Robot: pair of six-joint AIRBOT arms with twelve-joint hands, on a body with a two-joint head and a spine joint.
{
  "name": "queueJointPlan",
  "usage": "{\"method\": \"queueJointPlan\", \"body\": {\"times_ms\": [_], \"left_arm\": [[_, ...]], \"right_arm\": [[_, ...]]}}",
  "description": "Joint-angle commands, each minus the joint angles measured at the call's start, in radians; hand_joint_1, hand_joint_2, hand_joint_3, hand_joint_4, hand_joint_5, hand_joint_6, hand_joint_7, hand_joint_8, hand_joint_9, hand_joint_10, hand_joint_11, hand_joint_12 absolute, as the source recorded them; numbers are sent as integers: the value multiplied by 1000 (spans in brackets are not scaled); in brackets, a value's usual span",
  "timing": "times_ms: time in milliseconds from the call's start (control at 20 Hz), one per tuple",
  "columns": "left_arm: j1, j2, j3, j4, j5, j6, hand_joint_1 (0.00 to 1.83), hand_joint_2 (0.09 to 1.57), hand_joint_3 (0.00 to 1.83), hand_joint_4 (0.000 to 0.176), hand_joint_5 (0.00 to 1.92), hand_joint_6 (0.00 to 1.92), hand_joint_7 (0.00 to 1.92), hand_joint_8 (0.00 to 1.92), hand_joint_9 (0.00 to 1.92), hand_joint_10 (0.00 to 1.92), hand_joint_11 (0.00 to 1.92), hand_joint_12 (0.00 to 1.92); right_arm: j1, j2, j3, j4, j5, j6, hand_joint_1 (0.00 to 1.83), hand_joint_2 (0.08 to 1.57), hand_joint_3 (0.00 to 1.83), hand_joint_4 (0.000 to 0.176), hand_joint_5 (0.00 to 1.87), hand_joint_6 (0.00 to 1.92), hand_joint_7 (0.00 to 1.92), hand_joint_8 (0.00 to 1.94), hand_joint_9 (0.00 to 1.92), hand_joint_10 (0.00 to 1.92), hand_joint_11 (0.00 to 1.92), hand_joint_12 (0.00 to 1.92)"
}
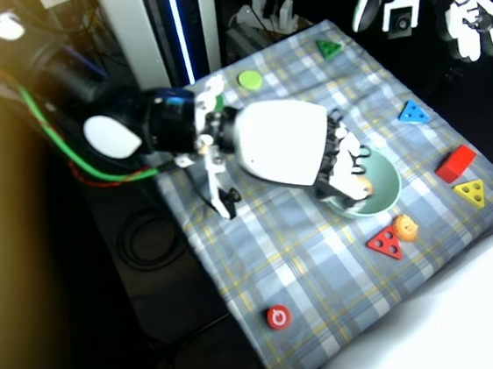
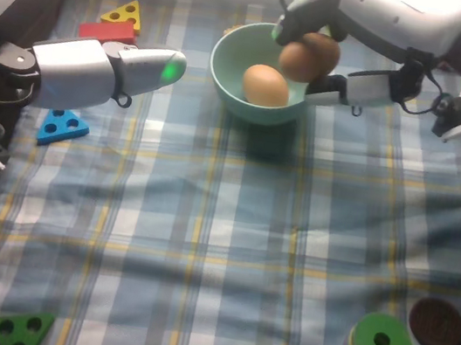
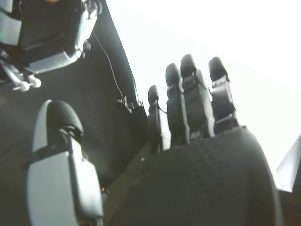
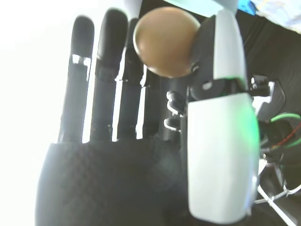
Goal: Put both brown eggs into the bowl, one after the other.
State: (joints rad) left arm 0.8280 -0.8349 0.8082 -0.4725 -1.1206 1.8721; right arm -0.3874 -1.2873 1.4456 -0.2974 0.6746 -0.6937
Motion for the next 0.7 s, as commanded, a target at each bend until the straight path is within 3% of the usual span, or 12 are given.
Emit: {"method": "queueJointPlan", "body": {"times_ms": [0, 50, 100, 150, 200, 250, 300, 350, 450, 550, 600, 650], "left_arm": [[-6, -3, 5, 29, -110, -6, 742, 988, 1, 100, 428, 9, 409, 4, 443, 16, 0, 380], [-7, -4, 6, 28, -109, -6, 749, 986, 0, 93, 448, 7, 421, 4, 460, 13, 0, 398], [-7, -5, 6, 26, -108, -6, 751, 985, 0, 94, 455, 7, 428, 5, 463, 11, 0, 399], [-6, -5, 6, 23, -108, -6, 763, 984, 0, 88, 476, 7, 440, 5, 478, 11, 0, 440], [-5, -5, 6, 22, -108, -6, 766, 987, 1, 87, 489, 10, 438, 2, 487, 12, 0, 448], [-5, -4, 6, 20, -109, -6, 768, 986, 0, 92, 504, 8, 436, 1, 496, 10, 0, 480], [-5, -4, 6, 19, -109, -6, 788, 979, 0, 75, 528, 14, 436, 1, 483, 3, 0, 488], [-4, -4, 6, 17, -112, -7, 787, 978, 0, 68, 541, 17, 434, 0, 479, 1, 0, 490], [-3, -4, 3, 16, -120, -8, 763, 984, 1, 88, 531, 9, 442, 3, 479, 2, 0, 484], [-2, -3, 2, 16, -134, -21, 748, 988, 2, 98, 523, 4, 445, 3, 486, 4, 0, 475], [0, -2, 2, 20, -147, -44, 755, 978, 0, 104, 510, 0, 440, 1, 469, 0, 0, 468], [6, 3, 2, 33, -170, -90, 746, 977, 0, 93, 512, 1, 453, 3, 449, 0, 0, 408]], "right_arm": [[16, 6, 5, 20, 108, -2, 1263, 1089, 7, 0, 990, 1017, 1081, 742, 877, 576, 473, 994], [16, 5, 5, 18, 108, -2, 1183, 1111, 0, 0, 973, 988, 935, 285, 821, 274, 321, 1032], [16, 5, 4, 17, 108, -2, 1153, 1114, 0, 0, 969, 988, 870, 84, 797, 129, 271, 1110], [16, 5, 3, 17, 108, -2, 1098, 1038, 0, 40, 733, 349, 676, 18, 648, 36, 169, 1144], [16, 5, 2, 17, 109, -2, 1041, 982, 0, 128, 577, 94, 460, 3, 418, 6, 33, 978], [16, 6, -3, 17, 109, -2, 1047, 949, 0, 150, 508, 22, 392, 0, 355, 1, 6, 921], [16, 6, -4, 17, 109, -2, 1086, 934, 0, 171, 429, 4, 344, 0, 312, 0, 0, 904], [16, 6, -6, 17, 109, -2, 1106, 930, 0, 175, 378, 0, 332, 0, 307, 1, 0, 923], [16, 6, -16, 17, 111, -2, 1060, 949, 1, 168, 343, 0, 314, 1, 283, 2, 0, 812], [16, 24, -34, 23, 131, -2, 1026, 936, 0, 154, 350, 2, 320, 2, 301, 7, 0, 853], [15, 54, -48, 45, 165, -2, 1051, 929, 0, 134, 364, 3, 341, 5, 342, 16, 0, 986], [-21, 89, -72, 89, 227, -2, 1043, 922, 0, 117, 361, 0, 405, 12, 408, 28, 0, 1076]]}}
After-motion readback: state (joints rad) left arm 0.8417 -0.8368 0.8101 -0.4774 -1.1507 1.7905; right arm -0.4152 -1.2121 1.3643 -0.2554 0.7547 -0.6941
